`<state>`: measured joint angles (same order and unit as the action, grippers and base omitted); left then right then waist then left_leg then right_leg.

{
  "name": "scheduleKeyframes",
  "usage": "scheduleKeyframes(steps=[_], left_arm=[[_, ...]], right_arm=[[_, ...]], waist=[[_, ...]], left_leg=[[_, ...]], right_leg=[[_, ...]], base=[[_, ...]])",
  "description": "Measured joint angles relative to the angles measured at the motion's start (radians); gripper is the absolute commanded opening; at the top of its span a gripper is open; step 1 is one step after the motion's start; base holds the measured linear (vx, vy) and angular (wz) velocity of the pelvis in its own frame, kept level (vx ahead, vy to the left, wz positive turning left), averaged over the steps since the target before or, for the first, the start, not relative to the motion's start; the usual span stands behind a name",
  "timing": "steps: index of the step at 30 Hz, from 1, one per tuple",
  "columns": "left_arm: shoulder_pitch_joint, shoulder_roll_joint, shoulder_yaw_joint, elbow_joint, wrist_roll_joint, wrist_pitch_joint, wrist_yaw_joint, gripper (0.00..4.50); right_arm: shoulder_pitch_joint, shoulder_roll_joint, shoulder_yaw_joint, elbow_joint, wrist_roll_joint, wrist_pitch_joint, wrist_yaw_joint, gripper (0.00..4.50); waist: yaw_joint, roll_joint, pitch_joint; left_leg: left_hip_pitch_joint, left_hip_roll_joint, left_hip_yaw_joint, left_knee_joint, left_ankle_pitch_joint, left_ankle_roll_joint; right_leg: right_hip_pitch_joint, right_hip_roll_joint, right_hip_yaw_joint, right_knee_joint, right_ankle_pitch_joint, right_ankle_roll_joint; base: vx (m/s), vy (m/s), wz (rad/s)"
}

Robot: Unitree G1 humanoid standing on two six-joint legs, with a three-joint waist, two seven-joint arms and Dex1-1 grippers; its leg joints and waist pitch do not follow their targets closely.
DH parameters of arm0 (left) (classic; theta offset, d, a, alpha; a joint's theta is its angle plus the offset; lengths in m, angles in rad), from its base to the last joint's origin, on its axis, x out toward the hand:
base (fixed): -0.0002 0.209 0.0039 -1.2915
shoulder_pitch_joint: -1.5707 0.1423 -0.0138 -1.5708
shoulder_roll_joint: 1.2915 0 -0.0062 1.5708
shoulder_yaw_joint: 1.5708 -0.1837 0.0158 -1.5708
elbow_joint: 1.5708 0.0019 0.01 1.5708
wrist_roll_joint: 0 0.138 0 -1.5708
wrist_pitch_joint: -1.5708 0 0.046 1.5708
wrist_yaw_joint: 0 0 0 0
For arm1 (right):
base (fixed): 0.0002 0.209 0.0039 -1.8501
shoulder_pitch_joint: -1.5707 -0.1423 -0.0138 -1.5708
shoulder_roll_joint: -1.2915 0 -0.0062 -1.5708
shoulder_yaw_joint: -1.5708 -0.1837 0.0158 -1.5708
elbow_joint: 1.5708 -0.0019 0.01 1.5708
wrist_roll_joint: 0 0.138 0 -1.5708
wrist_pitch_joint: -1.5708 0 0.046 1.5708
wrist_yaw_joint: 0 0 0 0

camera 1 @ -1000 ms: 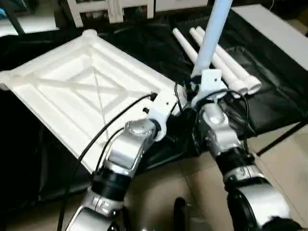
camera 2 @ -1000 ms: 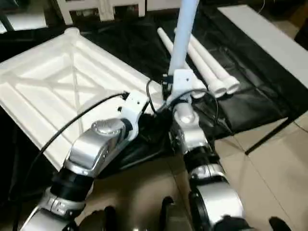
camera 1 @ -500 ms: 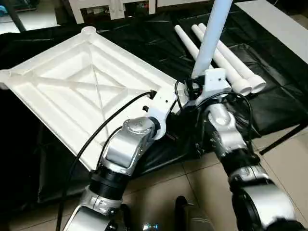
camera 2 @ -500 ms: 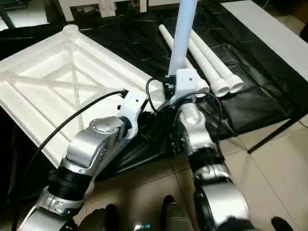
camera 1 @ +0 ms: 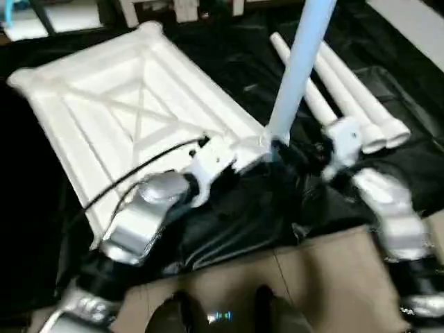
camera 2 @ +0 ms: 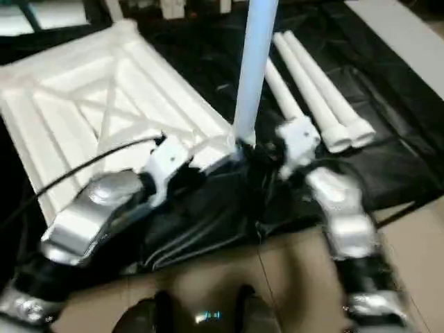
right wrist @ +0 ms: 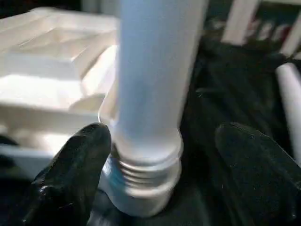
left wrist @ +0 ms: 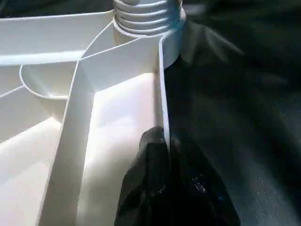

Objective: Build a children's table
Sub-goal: Rotate leg to tighten

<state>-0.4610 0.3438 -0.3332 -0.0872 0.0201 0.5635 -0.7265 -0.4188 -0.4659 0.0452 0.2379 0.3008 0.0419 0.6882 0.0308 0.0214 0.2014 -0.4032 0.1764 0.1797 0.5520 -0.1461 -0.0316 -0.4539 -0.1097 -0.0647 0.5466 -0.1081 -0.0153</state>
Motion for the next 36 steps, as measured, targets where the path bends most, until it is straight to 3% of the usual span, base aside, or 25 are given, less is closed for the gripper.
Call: scheduleKeyframes(steps=[4,6,9,15,20,36], left_arm=[[0.033,0.062,-0.016,-0.032,-0.028,-0.049,-0.086,0.00],[0.041,0.063,-0.030,-0.046,-0.030,-0.051,-0.109,0.00],[0.043,0.063,-0.050,-0.051,-0.031,-0.065,-0.121,0.00],[0.049,0.066,-0.075,-0.070,-0.031,-0.073,-0.140,0.00],[0.054,0.071,-0.076,-0.073,-0.029,-0.083,-0.142,0.00],[0.056,0.080,-0.079,-0.075,-0.026,-0.086,-0.143,0.00]], right_arm=[[0.016,-0.067,-0.017,-0.015,0.098,0.076,0.175,3.98],[0.014,-0.095,-0.018,-0.020,0.122,0.092,0.242,3.98],[-0.005,-0.113,-0.017,-0.016,0.124,0.095,0.300,3.98],[-0.057,-0.120,-0.013,0.023,0.144,0.120,0.407,3.98],[-0.085,-0.135,0.000,0.062,0.162,0.152,0.481,3.56],[-0.112,-0.155,0.009,0.134,0.154,0.152,0.609,2.26]], waist=[[0.010,0.000,0.000],[0.011,0.000,0.000],[0.011,0.000,0.000],[0.011,-0.002,0.001],[0.011,-0.005,0.001],[0.012,-0.006,0.000]], left_leg=[[0.000,0.002,0.005,0.003,0.000,-0.001],[0.000,0.003,0.016,0.004,-0.002,-0.004],[0.000,0.002,0.027,0.006,-0.002,-0.005],[-0.001,0.001,0.031,0.013,-0.001,-0.003],[-0.001,0.001,0.031,0.015,0.002,0.002],[-0.001,0.002,0.030,0.017,0.002,0.002]], right_leg=[[0.002,-0.001,0.003,0.002,0.000,0.000],[0.002,-0.002,0.010,0.002,0.000,0.000],[0.002,-0.001,0.025,0.003,0.000,0.000],[0.003,-0.004,0.029,0.005,-0.001,0.001],[0.002,-0.005,0.029,0.013,-0.004,0.006],[0.003,-0.005,0.028,0.015,-0.005,0.007]], base=[[0.000,0.000,0.00],[0.000,0.000,0.00],[0.000,0.000,0.00],[0.000,0.000,0.00],[0.000,0.000,0.00],[0.000,0.000,0.00]])
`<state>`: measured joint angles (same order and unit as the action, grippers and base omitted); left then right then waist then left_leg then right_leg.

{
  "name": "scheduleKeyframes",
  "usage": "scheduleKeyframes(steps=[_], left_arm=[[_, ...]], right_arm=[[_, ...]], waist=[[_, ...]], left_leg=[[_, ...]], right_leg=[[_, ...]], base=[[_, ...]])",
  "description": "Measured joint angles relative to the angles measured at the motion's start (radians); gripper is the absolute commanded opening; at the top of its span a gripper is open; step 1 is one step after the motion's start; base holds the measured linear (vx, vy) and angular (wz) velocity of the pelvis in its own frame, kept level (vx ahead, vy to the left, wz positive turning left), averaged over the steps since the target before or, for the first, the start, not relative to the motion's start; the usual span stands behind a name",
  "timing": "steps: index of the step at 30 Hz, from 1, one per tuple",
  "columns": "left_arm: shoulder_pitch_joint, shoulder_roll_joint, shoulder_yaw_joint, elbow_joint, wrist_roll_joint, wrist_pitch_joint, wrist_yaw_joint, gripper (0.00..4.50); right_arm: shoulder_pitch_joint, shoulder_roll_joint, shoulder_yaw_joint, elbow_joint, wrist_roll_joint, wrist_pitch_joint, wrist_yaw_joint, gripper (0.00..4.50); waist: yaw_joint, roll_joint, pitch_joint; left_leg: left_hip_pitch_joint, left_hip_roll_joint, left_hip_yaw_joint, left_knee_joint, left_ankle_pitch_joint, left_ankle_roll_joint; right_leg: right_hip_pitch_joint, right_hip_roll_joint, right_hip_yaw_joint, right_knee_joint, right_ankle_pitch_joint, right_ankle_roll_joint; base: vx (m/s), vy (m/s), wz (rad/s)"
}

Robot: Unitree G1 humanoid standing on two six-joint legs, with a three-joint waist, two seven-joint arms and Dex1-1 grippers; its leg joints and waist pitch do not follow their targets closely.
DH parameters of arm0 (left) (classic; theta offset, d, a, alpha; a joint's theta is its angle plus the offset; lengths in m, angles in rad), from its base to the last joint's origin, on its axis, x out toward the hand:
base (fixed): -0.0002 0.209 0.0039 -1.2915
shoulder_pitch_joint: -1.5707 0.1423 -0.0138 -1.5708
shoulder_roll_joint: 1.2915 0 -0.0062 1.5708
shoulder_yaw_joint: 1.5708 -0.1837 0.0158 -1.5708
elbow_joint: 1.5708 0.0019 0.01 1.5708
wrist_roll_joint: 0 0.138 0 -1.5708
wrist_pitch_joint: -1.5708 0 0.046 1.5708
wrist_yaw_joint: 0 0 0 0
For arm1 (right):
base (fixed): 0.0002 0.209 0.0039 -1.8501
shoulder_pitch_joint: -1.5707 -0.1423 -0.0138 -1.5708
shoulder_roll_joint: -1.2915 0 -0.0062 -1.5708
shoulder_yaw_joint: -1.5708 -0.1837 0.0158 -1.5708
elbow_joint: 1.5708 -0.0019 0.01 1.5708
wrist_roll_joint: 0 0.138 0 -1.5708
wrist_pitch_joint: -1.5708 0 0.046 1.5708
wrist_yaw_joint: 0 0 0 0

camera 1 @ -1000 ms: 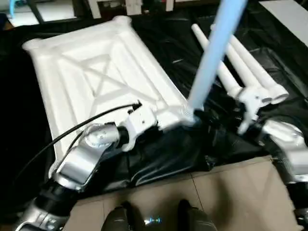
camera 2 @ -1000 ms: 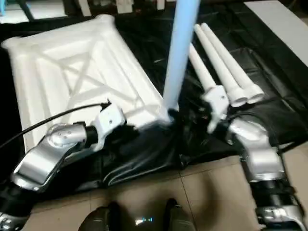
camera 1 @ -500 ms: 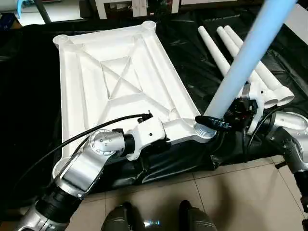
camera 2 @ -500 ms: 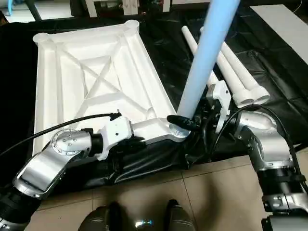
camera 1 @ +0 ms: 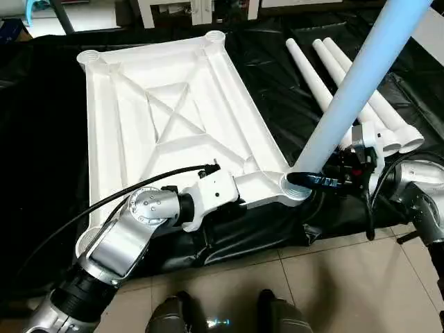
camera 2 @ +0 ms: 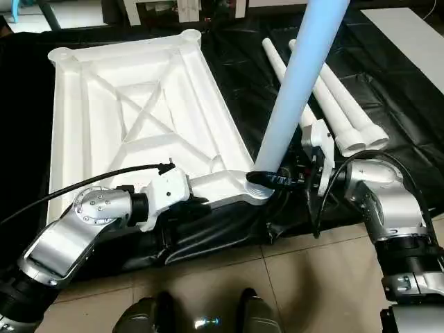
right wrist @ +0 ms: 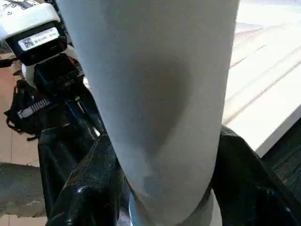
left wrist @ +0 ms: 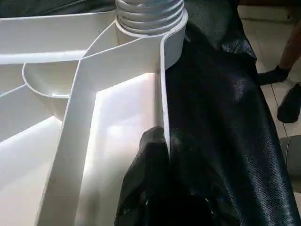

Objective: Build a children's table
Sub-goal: Rotate leg to tighten

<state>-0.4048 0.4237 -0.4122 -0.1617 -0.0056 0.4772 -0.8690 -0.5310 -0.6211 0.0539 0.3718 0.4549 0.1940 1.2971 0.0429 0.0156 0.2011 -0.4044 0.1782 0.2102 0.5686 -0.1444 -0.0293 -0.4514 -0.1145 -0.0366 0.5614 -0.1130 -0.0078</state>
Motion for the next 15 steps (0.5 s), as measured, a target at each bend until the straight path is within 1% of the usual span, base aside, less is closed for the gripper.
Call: scheduleKeyframes(steps=[3,8,10,12,15], left_arm=[[0.000,0.000,-0.001,0.000,0.000,0.000,0.000,0.00],[0.001,-0.001,-0.001,0.000,0.001,0.003,0.001,0.00],[0.002,-0.005,0.001,0.000,0.001,0.025,0.008,0.00],[-0.004,-0.034,0.008,0.007,0.014,0.069,0.051,0.00],[-0.022,-0.066,0.007,0.025,0.030,0.105,0.090,0.00]], right_arm=[[-0.005,0.000,0.000,0.002,-0.013,-0.002,0.007,2.10],[0.001,0.019,-0.001,0.002,-0.020,-0.011,-0.014,2.05],[0.016,0.050,-0.007,0.001,-0.030,-0.032,-0.059,2.04],[0.027,0.100,-0.024,0.005,-0.054,-0.067,-0.160,2.02],[0.027,0.134,-0.031,0.011,-0.078,-0.084,-0.257,1.98]], waist=[[0.000,-0.001,-0.001],[-0.003,-0.005,-0.003],[-0.005,-0.011,-0.006],[-0.012,-0.017,-0.010],[-0.017,-0.019,-0.011]], left_leg=[[0.000,0.000,0.000,0.001,0.000,0.000],[0.000,0.002,0.000,0.002,0.000,0.000],[0.001,0.003,0.000,0.003,0.000,0.000],[0.002,0.003,0.000,0.004,-0.001,-0.002],[0.003,0.003,-0.001,0.005,-0.003,-0.005]], right_leg=[[0.000,0.000,0.000,0.001,0.000,0.000],[0.000,0.001,0.000,0.002,0.000,0.000],[0.000,0.002,0.000,0.003,0.000,0.000],[0.000,0.002,0.000,0.004,0.000,0.000],[0.000,0.002,-0.001,0.002,-0.004,0.006]], base=[[0.000,0.000,0.00],[0.000,0.000,0.00],[0.000,0.000,0.00],[0.000,0.000,0.00],[0.000,0.000,0.00]])
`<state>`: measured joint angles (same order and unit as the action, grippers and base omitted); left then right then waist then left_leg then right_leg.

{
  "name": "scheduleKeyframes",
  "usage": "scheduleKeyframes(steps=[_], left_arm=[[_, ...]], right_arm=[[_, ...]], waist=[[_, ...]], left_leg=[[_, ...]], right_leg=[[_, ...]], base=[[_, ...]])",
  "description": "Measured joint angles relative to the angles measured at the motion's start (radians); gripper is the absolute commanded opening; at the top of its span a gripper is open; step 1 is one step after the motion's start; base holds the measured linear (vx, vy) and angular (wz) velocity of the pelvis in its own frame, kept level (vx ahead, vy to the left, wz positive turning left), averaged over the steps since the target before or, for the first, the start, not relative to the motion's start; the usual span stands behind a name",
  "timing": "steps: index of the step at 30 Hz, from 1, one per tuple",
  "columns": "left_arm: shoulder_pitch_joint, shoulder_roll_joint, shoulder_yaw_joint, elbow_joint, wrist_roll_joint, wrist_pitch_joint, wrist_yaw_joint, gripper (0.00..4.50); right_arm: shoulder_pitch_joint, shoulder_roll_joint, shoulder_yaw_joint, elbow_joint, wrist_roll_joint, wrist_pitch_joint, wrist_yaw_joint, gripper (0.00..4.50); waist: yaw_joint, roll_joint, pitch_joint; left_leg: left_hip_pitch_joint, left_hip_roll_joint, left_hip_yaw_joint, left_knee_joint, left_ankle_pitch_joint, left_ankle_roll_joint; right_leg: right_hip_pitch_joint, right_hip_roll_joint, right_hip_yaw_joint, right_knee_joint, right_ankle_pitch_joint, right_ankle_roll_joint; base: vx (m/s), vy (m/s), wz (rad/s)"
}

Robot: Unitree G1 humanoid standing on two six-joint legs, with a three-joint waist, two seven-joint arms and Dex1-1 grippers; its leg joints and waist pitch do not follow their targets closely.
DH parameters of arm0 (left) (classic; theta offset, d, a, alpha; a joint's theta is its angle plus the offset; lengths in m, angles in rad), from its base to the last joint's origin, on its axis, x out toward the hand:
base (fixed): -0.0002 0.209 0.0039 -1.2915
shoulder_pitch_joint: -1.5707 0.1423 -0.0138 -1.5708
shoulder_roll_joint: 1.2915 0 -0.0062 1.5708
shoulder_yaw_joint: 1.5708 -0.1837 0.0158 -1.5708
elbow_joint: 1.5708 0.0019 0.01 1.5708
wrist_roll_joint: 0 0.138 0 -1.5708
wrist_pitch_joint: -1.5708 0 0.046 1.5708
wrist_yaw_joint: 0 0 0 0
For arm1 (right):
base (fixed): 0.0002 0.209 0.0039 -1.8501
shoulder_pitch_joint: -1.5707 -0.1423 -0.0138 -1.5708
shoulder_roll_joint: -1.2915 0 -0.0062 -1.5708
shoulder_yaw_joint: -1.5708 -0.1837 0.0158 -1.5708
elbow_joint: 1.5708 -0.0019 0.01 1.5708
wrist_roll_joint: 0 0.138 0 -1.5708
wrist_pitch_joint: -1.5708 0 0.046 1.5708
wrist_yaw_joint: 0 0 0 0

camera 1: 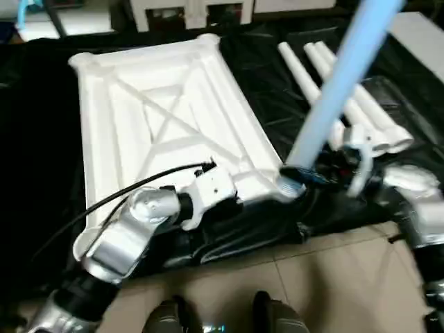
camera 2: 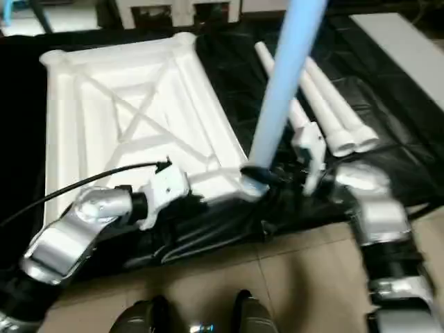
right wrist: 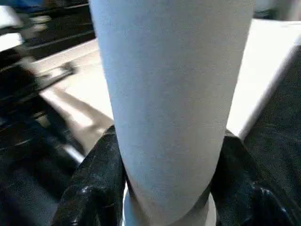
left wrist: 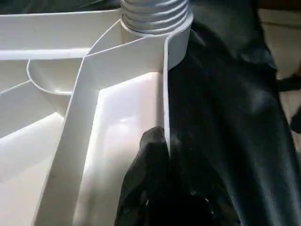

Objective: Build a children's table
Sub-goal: Rotate leg to tighten

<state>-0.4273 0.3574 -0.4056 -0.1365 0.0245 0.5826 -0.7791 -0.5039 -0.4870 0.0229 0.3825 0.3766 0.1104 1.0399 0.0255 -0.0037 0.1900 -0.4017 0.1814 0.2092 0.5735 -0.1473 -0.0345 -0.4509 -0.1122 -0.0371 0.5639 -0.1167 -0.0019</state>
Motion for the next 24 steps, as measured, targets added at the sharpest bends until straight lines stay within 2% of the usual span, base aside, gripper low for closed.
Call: scheduleKeyframes(steps=[3,5,8,9,11,12,13,14,15,16,17,18,19,20,21,23,24], left_arm=[[-0.035,-0.078,0.016,0.040,0.022,0.088,0.090,0.00],[-0.047,-0.119,0.020,0.052,0.029,0.132,0.136,0.00],[-0.086,-0.225,0.054,0.095,0.053,0.230,0.248,0.00],[-0.101,-0.261,0.066,0.113,0.062,0.257,0.287,0.00],[-0.109,-0.303,0.087,0.127,0.067,0.284,0.334,0.00],[-0.119,-0.321,0.097,0.133,0.069,0.295,0.354,0.00],[-0.127,-0.328,0.099,0.136,0.070,0.302,0.364,0.00],[-0.137,-0.336,0.105,0.143,0.070,0.307,0.374,0.00],[-0.147,-0.341,0.109,0.154,0.070,0.308,0.381,0.00],[-0.151,-0.341,0.119,0.156,0.070,0.308,0.384,0.00],[-0.154,-0.343,0.125,0.157,0.070,0.309,0.384,0.00],[-0.156,-0.344,0.133,0.156,0.070,0.312,0.385,0.00],[-0.159,-0.345,0.134,0.156,0.069,0.312,0.385,0.00],[-0.160,-0.347,0.135,0.155,0.068,0.311,0.387,0.00],[-0.161,-0.349,0.136,0.154,0.065,0.312,0.389,0.00],[-0.160,-0.348,0.141,0.154,0.058,0.316,0.391,0.00],[-0.159,-0.346,0.147,0.154,0.052,0.320,0.391,0.00]], right_arm=[[-0.014,0.114,-0.027,0.035,-0.052,-0.016,-0.235,1.95],[-0.029,0.152,-0.029,0.054,-0.072,-0.024,-0.326,1.94],[-0.084,0.256,-0.038,0.119,-0.135,-0.056,-0.569,1.93],[-0.113,0.302,-0.037,0.149,-0.159,-0.066,-0.675,1.92],[-0.150,0.362,-0.042,0.196,-0.185,-0.085,-0.812,1.91],[-0.176,0.395,-0.045,0.227,-0.199,-0.102,-0.888,1.91],[-0.187,0.408,-0.046,0.241,-0.209,-0.116,-0.933,1.91],[-0.208,0.434,-0.054,0.278,-0.219,-0.140,-0.992,1.91],[-0.227,0.455,-0.056,0.316,-0.231,-0.164,-1.053,1.91],[-0.245,0.466,-0.055,0.340,-0.241,-0.180,-1.083,1.91],[-0.255,0.474,-0.055,0.356,-0.251,-0.194,-1.103,1.91],[-0.273,0.480,-0.055,0.376,-0.258,-0.203,-1.109,1.91],[-0.281,0.480,-0.054,0.383,-0.262,-0.205,-1.109,1.91],[-0.283,0.480,-0.054,0.385,-0.262,-0.211,-1.109,1.91],[-0.286,0.480,-0.054,0.390,-0.263,-0.225,-1.107,1.91],[-0.287,0.480,-0.054,0.402,-0.267,-0.234,-1.102,1.91],[-0.290,0.478,-0.053,0.411,-0.270,-0.245,-1.087,1.91]], waist=[[-0.015,-0.007,-0.004],[-0.023,-0.009,-0.005],[-0.035,-0.006,-0.003],[-0.044,-0.005,-0.003],[-0.051,0.005,0.003],[-0.055,0.017,0.009],[-0.053,0.022,0.013],[-0.051,0.024,0.016],[-0.045,0.020,0.017],[-0.044,0.014,0.022],[-0.043,0.015,0.023],[-0.033,0.025,0.023],[-0.033,0.034,0.025],[-0.036,0.038,0.026],[-0.041,0.040,0.028],[-0.046,0.036,0.032],[-0.047,0.033,0.034]], left_leg=[[0.000,-0.001,-0.006,0.001,0.000,0.000],[0.001,-0.004,-0.010,0.001,0.000,-0.001],[0.000,-0.004,-0.016,0.001,0.000,-0.001],[-0.002,-0.005,-0.023,0.001,0.000,-0.001],[-0.002,-0.005,-0.041,0.001,0.000,-0.001],[-0.001,-0.004,-0.053,0.000,-0.001,-0.001],[-0.001,-0.003,-0.055,-0.001,-0.001,-0.001],[0.000,-0.004,-0.053,-0.002,-0.001,-0.001],[0.008,-0.004,-0.038,-0.002,-0.001,-0.001],[0.020,-0.010,-0.030,-0.002,-0.003,-0.004],[0.021,-0.010,-0.030,0.007,-0.018,-0.015],[0.024,-0.010,-0.046,0.027,-0.051,-0.010],[0.017,-0.008,-0.066,0.019,-0.051,-0.011],[0.014,-0.003,-0.076,0.017,-0.051,-0.012],[0.006,0.007,-0.085,0.016,-0.049,-0.016],[0.015,0.001,-0.079,0.020,-0.046,-0.021],[0.028,-0.005,-0.069,0.017,-0.046,-0.021]], right_leg=[[0.000,0.001,-0.004,-0.005,-0.001,0.001],[0.000,0.000,-0.004,-0.008,-0.001,0.001],[0.001,0.001,-0.012,-0.021,-0.001,0.002],[0.001,-0.001,-0.022,-0.029,-0.001,0.002],[0.009,0.000,-0.040,-0.049,-0.002,0.002],[0.018,0.000,-0.061,-0.059,-0.004,0.000],[0.018,0.001,-0.065,-0.047,-0.011,-0.003],[0.016,0.000,-0.059,-0.018,-0.029,-0.015],[0.016,0.000,-0.041,0.025,-0.039,-0.019],[0.003,0.000,-0.027,0.027,-0.041,-0.008],[0.000,-0.001,-0.033,0.018,-0.040,-0.004],[0.010,-0.010,-0.068,-0.006,-0.042,0.000],[0.017,-0.013,-0.103,-0.026,-0.044,0.002],[0.020,-0.012,-0.121,-0.041,-0.044,0.002],[0.020,-0.008,-0.133,-0.044,-0.045,0.001],[0.016,-0.005,-0.105,-0.023,-0.038,-0.013],[0.017,-0.005,-0.091,-0.018,-0.029,-0.020]], base=[[-0.035,0.004,-0.06],[-0.054,0.010,-0.10],[-0.057,0.017,-0.10],[-0.059,0.031,-0.20],[-0.060,0.035,-0.22],[-0.070,0.037,-0.20],[-0.070,0.037,-0.20],[-0.086,-0.006,-0.04],[-0.026,-0.078,0.12],[-0.026,-0.078,0.12],[-0.044,-0.104,0.08],[-0.001,-0.012,-0.25],[-0.001,-0.012,-0.25],[0.066,0.036,-0.32],[0.000,0.000,0.00],[0.000,0.000,0.00],[0.000,0.000,0.00]])
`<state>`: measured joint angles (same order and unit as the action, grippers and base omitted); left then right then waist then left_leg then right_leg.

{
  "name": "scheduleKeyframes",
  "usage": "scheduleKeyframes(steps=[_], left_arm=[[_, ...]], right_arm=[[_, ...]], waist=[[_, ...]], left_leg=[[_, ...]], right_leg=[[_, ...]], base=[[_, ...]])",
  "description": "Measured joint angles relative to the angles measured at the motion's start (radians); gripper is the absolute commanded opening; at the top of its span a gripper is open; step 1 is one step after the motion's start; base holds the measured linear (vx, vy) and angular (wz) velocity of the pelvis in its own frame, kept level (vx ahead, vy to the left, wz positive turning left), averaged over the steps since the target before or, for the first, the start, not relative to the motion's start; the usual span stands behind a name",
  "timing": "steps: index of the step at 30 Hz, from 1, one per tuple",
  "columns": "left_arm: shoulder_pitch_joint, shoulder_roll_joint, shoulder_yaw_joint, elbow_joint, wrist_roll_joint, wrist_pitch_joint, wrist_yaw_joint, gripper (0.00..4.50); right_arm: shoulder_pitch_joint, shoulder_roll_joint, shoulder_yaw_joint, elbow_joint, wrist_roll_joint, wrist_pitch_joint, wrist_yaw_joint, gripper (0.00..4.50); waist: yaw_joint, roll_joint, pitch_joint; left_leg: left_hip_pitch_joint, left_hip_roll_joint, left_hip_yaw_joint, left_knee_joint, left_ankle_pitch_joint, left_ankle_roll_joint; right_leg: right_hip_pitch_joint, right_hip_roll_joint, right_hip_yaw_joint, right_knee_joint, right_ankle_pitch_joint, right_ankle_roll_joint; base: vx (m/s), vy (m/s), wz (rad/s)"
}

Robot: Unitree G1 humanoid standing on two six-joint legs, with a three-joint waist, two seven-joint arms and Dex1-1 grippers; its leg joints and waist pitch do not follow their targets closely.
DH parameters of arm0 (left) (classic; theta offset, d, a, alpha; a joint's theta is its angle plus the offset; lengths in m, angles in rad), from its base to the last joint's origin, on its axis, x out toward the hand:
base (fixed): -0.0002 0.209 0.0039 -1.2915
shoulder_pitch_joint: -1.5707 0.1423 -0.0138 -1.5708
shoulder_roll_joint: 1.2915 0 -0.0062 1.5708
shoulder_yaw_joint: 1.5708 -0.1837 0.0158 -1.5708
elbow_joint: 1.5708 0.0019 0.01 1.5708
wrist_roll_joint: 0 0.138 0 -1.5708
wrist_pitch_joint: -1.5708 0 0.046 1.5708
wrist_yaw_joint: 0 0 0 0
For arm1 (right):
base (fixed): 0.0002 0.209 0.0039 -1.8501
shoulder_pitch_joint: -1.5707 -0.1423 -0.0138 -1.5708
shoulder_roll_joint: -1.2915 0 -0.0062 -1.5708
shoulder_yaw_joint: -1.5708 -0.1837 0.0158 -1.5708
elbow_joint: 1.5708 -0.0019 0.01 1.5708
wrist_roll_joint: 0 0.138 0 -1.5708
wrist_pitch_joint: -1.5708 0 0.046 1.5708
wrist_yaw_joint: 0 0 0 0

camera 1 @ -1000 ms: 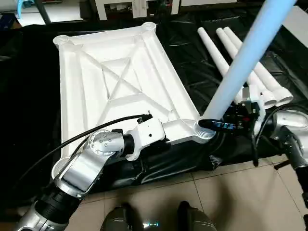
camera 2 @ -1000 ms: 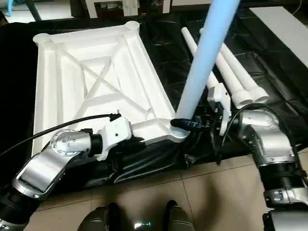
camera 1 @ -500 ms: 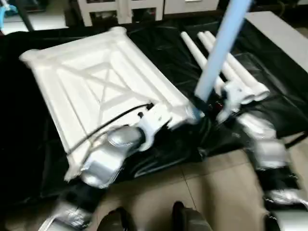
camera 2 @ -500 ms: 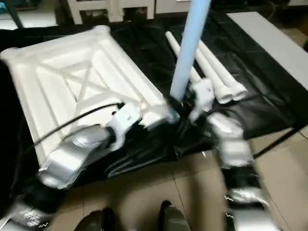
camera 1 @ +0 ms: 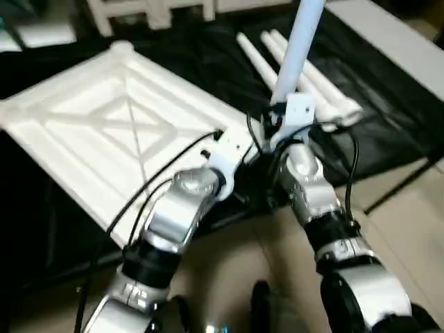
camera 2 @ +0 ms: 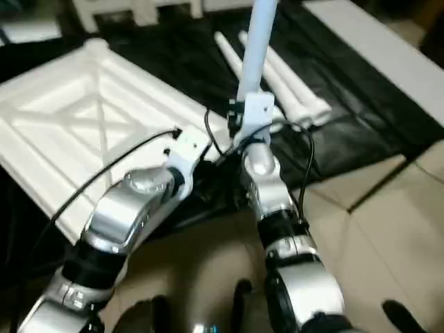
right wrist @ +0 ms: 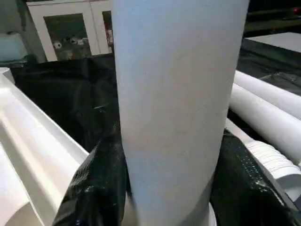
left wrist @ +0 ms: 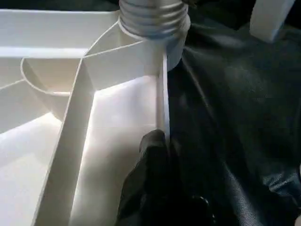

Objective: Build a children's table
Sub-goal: Rotate leg to tighten

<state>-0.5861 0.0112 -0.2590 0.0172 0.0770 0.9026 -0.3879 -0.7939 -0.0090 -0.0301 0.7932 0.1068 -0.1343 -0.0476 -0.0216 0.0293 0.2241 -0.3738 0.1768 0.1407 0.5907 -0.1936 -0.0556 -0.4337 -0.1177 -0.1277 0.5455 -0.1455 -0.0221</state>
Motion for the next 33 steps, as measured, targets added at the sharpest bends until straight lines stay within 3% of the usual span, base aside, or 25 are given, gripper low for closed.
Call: scheduleKeyframes(steps=[1,2,3,4,5,6,7,9,12,15,19,21,25,33], left_arm=[[0.000,0.003,0.003,-0.001,-0.004,0.003,0.000,0.00],[0.000,0.006,0.005,-0.003,-0.005,0.004,0.000,0.00],[0.000,0.012,0.007,-0.007,-0.006,0.006,-0.002,0.00],[-0.001,0.017,0.008,-0.007,-0.008,0.006,-0.004,0.00],[-0.001,0.020,0.006,-0.007,-0.012,0.001,-0.006,0.00],[0.004,0.027,0.013,-0.018,-0.015,-0.012,-0.015,0.00],[0.003,0.036,0.019,-0.023,-0.023,-0.015,-0.027,0.00],[0.001,0.038,0.022,-0.023,-0.029,-0.015,-0.036,0.00],[-0.002,0.045,0.018,-0.036,-0.042,-0.021,-0.046,0.00],[-0.003,0.062,0.007,-0.038,-0.043,-0.043,-0.053,0.00],[-0.002,0.090,-0.005,-0.034,-0.042,-0.073,-0.070,0.00],[0.008,0.107,-0.018,-0.029,-0.041,-0.114,-0.087,0.00],[0.026,0.133,-0.024,-0.023,-0.041,-0.177,-0.099,0.00],[0.025,0.225,-0.033,0.059,-0.001,-0.360,-0.119,0.00]], right_arm=[[-0.004,-0.003,0.001,0.007,-0.001,-0.003,0.013,1.91],[-0.007,-0.007,0.005,0.008,-0.003,-0.005,0.029,1.91],[-0.010,-0.014,0.011,0.010,-0.003,-0.012,0.058,1.91],[-0.010,-0.020,0.018,0.007,-0.005,-0.017,0.073,1.91],[0.012,-0.045,0.029,-0.011,-0.005,-0.032,0.103,1.91],[0.013,-0.054,0.034,-0.032,-0.005,-0.033,0.148,2.47],[0.017,-0.067,0.042,-0.046,-0.006,-0.034,0.176,2.47],[0.025,-0.093,0.047,-0.046,-0.019,-0.027,0.203,2.60],[0.040,-0.105,0.047,-0.057,-0.022,-0.030,0.240,2.86],[0.059,-0.130,0.056,-0.095,-0.022,-0.018,0.290,3.04],[0.107,-0.162,0.069,-0.191,-0.018,0.024,0.358,3.46],[0.171,-0.190,0.079,-0.303,-0.012,0.064,0.390,3.49],[0.257,-0.225,0.079,-0.458,0.023,0.125,0.432,3.88],[0.499,-0.309,0.055,-0.903,0.140,0.245,0.511,3.88]], waist=[[-0.002,0.001,0.001],[-0.003,0.009,0.004],[-0.002,0.020,0.008],[0.006,0.026,0.011],[0.011,0.016,0.009],[0.017,-0.003,0.011],[0.028,0.002,0.009],[0.041,0.005,0.006],[0.054,0.018,-0.001],[0.053,0.018,-0.001],[0.053,0.018,-0.001],[0.055,0.018,-0.001],[0.056,0.018,-0.001],[0.054,0.024,-0.005]], left_leg=[[0.005,-0.004,0.005,-0.007,-0.003,-0.003],[0.005,-0.001,0.001,-0.012,-0.003,-0.004],[-0.003,0.015,-0.013,-0.019,-0.003,-0.004],[-0.009,0.020,-0.021,-0.019,-0.003,-0.005],[-0.010,0.021,-0.010,-0.009,-0.001,-0.007],[-0.007,0.010,0.009,-0.013,-0.001,-0.010],[-0.014,-0.002,0.004,-0.022,-0.001,-0.011],[-0.017,-0.002,0.002,-0.039,0.007,-0.002],[-0.035,0.021,0.003,-0.031,0.070,0.003],[-0.046,0.029,0.006,-0.024,0.068,0.000],[-0.047,0.028,0.016,-0.024,0.067,-0.002],[-0.045,0.028,0.026,-0.025,0.067,-0.002],[-0.046,0.028,0.032,-0.024,0.066,-0.003],[-0.043,0.028,0.034,-0.029,0.064,-0.006]], right_leg=[[0.003,0.000,-0.006,-0.008,0.000,0.001],[0.012,-0.003,-0.028,-0.026,0.000,0.001],[0.024,-0.004,-0.063,-0.047,-0.008,0.010],[0.022,-0.002,-0.056,-0.006,-0.033,0.013],[0.029,-0.005,-0.001,0.071,-0.056,0.008],[0.016,-0.009,0.030,0.085,-0.034,0.026],[0.012,-0.008,0.032,0.082,-0.034,0.026],[0.010,-0.004,0.033,0.077,-0.032,0.022],[-0.007,0.019,0.033,0.083,-0.028,0.010],[-0.008,0.024,0.035,0.068,-0.022,0.001],[-0.008,0.023,0.048,0.061,-0.019,-0.004],[-0.009,0.024,0.059,0.061,-0.019,-0.004],[-0.008,0.024,0.066,0.058,-0.018,-0.003],[-0.008,0.025,0.071,0.050,-0.009,0.012]], base=[[0.000,0.000,0.00],[0.000,0.000,0.00],[0.000,0.000,0.00],[0.040,0.001,-0.22],[0.093,-0.034,0.11],[0.111,-0.087,0.01],[0.088,-0.090,0.13],[0.039,-0.084,0.02],[0.013,-0.025,0.04],[0.000,0.000,0.00],[0.000,0.000,0.00],[0.000,0.000,0.00],[0.000,0.000,0.00],[0.000,0.000,0.00]])
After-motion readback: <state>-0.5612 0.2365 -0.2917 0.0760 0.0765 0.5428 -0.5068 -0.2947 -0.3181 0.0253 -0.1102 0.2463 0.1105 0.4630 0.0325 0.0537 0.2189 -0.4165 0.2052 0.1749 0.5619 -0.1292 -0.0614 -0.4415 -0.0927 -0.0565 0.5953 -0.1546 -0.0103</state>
